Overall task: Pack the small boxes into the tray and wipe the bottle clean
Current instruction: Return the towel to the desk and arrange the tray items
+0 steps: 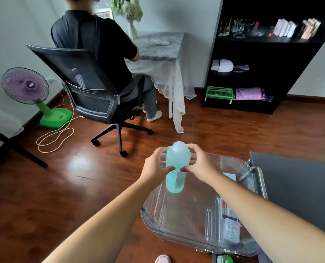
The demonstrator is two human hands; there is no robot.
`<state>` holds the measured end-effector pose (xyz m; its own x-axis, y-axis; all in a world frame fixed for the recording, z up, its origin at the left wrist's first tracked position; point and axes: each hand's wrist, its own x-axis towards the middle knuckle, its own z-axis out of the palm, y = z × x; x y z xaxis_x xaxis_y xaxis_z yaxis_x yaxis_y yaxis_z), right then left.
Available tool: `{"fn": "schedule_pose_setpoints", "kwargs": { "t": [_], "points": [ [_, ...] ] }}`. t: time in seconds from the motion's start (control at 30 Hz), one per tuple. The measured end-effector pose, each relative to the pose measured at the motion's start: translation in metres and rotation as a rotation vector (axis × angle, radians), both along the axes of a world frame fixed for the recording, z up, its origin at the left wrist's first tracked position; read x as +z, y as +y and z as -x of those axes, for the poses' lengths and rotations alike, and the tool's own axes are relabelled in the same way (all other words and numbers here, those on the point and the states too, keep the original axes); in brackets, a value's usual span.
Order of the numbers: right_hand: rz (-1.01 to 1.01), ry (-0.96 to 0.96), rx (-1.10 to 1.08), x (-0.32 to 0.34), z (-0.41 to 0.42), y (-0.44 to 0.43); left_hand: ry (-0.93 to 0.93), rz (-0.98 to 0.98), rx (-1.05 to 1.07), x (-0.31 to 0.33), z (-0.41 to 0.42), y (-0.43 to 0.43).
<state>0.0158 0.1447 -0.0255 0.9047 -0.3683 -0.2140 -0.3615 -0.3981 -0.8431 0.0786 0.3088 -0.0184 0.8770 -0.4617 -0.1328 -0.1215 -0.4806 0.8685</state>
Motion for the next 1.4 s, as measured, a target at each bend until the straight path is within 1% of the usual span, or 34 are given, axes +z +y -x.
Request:
{"fn": "schedule_pose_setpoints", "kwargs": {
  "t": [0.13, 0.27, 0.4, 0.5, 0.6, 0.7, 0.83, 1.07, 1.23, 1.4],
  "points": [
    [0.137, 0.020, -0.105, 0.002, -0.014, 0.006, 0.007, -0.060, -0.096, 0.007, -0.029, -0.005],
    [0.134, -0.007, -0.166, 0.002, -0.026, 0.007, 0.056, -0.119, -0.188, 0.017, -0.054, -0.016],
    [0.163, 0.025, -0.106, 0.000, -0.027, 0.000, 0.095, -0.151, -0.261, 0.019, -0.065, -0.015],
    [0.126, 0.044, -0.039, -0.003, -0.024, -0.006, 0.088, -0.150, -0.293, 0.015, -0.064, -0.011],
    [0.045, 0.054, 0.020, -0.007, -0.024, -0.011, 0.052, -0.148, -0.270, 0.007, -0.058, -0.009],
    [-0.003, 0.082, 0.071, -0.009, -0.024, -0.014, -0.043, -0.140, -0.159, -0.001, -0.051, -0.008],
    [0.029, 0.030, 0.039, -0.010, -0.033, -0.012, -0.084, -0.116, -0.096, -0.003, -0.050, -0.008],
    [0.074, 0.040, 0.015, -0.009, -0.039, -0.007, -0.100, -0.152, -0.145, 0.004, -0.056, -0.007],
    [0.097, 0.062, 0.037, -0.007, -0.039, -0.006, -0.082, -0.172, -0.158, 0.008, -0.055, -0.005],
    [0.098, 0.092, 0.061, -0.004, -0.039, -0.004, -0.096, -0.233, -0.191, 0.010, -0.053, -0.007]
  ]
}}
